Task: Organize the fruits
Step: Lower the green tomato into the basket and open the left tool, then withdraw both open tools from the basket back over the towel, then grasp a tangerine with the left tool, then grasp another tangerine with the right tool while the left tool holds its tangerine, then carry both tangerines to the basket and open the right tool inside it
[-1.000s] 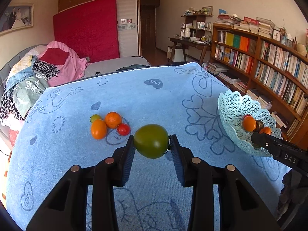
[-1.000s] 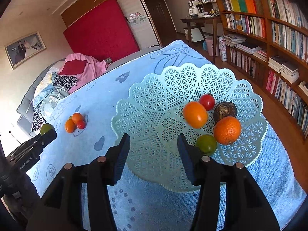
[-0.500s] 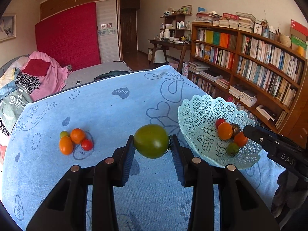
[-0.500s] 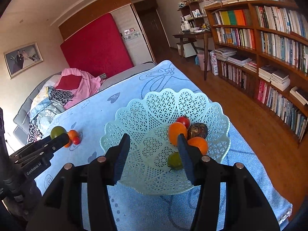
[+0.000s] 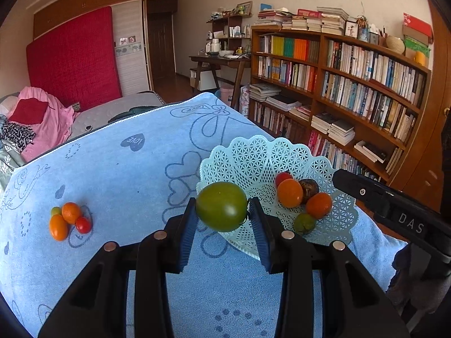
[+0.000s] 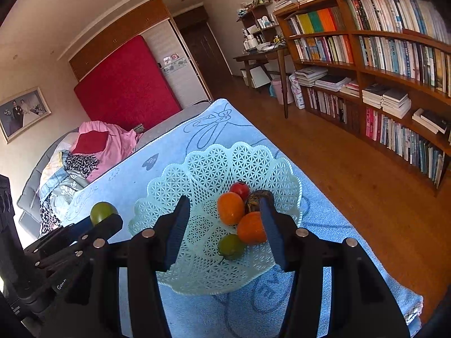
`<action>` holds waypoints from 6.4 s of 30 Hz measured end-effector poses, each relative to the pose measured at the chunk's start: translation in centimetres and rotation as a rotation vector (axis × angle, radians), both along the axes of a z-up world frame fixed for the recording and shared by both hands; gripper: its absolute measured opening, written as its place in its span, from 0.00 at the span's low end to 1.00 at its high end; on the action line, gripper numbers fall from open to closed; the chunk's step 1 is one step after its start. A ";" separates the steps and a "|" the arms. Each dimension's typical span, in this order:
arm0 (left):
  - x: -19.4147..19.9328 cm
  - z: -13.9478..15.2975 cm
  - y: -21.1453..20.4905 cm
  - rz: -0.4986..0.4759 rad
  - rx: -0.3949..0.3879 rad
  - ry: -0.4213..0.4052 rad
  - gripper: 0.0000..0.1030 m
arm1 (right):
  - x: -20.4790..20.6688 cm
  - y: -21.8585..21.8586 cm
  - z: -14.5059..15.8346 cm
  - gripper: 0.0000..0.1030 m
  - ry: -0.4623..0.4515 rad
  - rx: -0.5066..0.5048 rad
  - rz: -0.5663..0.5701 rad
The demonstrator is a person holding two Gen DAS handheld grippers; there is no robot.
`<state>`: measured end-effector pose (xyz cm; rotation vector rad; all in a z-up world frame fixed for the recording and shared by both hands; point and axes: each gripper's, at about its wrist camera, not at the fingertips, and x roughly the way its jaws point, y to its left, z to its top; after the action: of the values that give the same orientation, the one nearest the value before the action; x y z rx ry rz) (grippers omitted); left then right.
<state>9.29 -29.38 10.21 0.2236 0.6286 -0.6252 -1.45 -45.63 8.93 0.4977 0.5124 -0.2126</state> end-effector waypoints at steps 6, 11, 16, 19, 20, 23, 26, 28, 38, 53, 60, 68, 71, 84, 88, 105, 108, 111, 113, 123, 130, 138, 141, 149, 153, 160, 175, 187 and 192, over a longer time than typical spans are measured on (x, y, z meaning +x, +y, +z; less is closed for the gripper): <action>0.2 -0.3 -0.3 0.001 0.004 0.014 0.49 | -0.1 0.0 0.0 0.58 0.003 0.004 -0.003; 0.4 -0.1 0.5 0.014 -0.004 0.011 0.51 | 0.1 0.0 -0.3 0.58 0.013 0.010 0.002; 0.3 -0.1 1.0 0.023 -0.001 0.015 0.58 | 0.2 0.4 -0.3 0.58 0.017 0.010 0.005; 0.3 0.0 1.2 0.029 -0.004 0.013 0.65 | 0.1 0.5 -0.4 0.58 0.014 0.010 0.003; 0.3 0.0 1.3 0.031 -0.004 0.014 0.65 | 0.1 0.5 -0.3 0.58 0.013 0.009 0.003; 0.3 0.1 1.6 0.042 -0.006 0.016 0.72 | 0.1 0.6 -0.2 0.59 0.008 0.010 0.005; 0.4 0.3 2.1 0.058 -0.013 0.015 0.78 | 0.0 0.8 -0.2 0.66 0.001 0.008 0.004; 0.6 0.4 2.5 0.070 -0.017 0.015 0.83 | 0.0 1.0 -0.1 0.66 -0.001 0.005 0.008; 1.7 0.6 5.0 0.161 -0.010 0.000 0.89 | -0.1 2.5 0.7 0.66 -0.025 -0.044 0.027; 2.9 0.2 9.5 0.298 0.036 -0.048 0.89 | 1.2 6.3 0.8 0.77 -0.040 -0.096 0.106; 3.6 -0.2 11.7 0.345 0.038 -0.047 0.89 | 2.2 8.8 1.0 0.88 -0.046 -0.104 0.175; 4.7 -0.9 14.5 0.395 0.038 -0.032 0.89 | 3.6 11.8 0.8 0.88 -0.028 -0.138 0.245; 5.2 -1.2 15.8 0.421 0.042 -0.030 0.89 | 4.0 12.9 0.4 0.88 -0.019 -0.150 0.274; 9.6 -3.9 21.1 0.550 0.085 0.051 0.89 | 5.7 17.0 -0.8 0.88 0.026 -0.230 0.388; 11.0 -5.0 21.6 0.553 0.099 0.083 0.89 | 6.2 17.4 -1.1 0.88 0.040 -0.233 0.407; 15.4 -8.1 20.5 0.480 0.119 0.166 0.62 | 8.2 17.7 -2.0 0.88 0.080 -0.216 0.447; 15.6 -8.3 20.5 0.458 0.099 0.177 0.55 | 8.6 17.8 -2.2 0.88 0.089 -0.213 0.454; 15.6 -8.4 20.5 0.440 0.084 0.181 0.48 | 9.1 18.2 -2.4 0.88 0.099 -0.212 0.463; 15.5 -8.3 20.6 0.427 0.074 0.181 0.44 | 9.5 18.7 -2.5 0.88 0.104 -0.213 0.470; 14.4 -7.2 21.8 0.403 0.007 0.176 0.34 | 11.6 20.2 -3.1 0.88 0.141 -0.199 0.505; 13.0 -4.9 24.5 0.486 -0.021 0.108 0.34 | 14.4 21.2 -3.3 0.88 0.167 -0.158 0.536; 12.6 -3.5 27.8 0.577 -0.079 0.099 0.34 | 18.7 24.0 -3.7 0.84 0.178 -0.187 0.571; 12.8 -3.5 28.3 0.591 -0.093 0.110 0.34 | 20.5 25.0 -3.7 0.80 0.173 -0.197 0.580; 13.1 -4.2 28.8 0.605 -0.105 0.140 0.34 | 24.7 28.0 -4.0 0.73 0.174 -0.261 0.620; 13.2 -4.4 29.1 0.610 -0.110 0.149 0.34 | 26.2 29.2 -4.5 0.69 0.181 -0.297 0.650; 13.3 -4.6 29.2 0.614 -0.116 0.162 0.34 | 28.4 29.7 -6.2 0.53 0.236 -0.317 0.669; 13.1 -4.7 29.0 0.598 -0.120 0.162 0.34 | 27.4 28.9 -4.3 0.38 0.196 -0.272 0.623; 11.8 -3.7 27.5 0.552 -0.119 0.118 0.34 | 23.2 26.4 -0.8 0.38 0.145 -0.265 0.541; 10.9 -3.1 26.6 0.532 -0.103 0.075 0.34 | 20.9 25.4 0.3 0.38 0.128 -0.256 0.506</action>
<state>20.21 -2.77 7.16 -0.0662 0.6912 -0.1518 19.50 -20.26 9.27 0.0950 0.7085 0.1754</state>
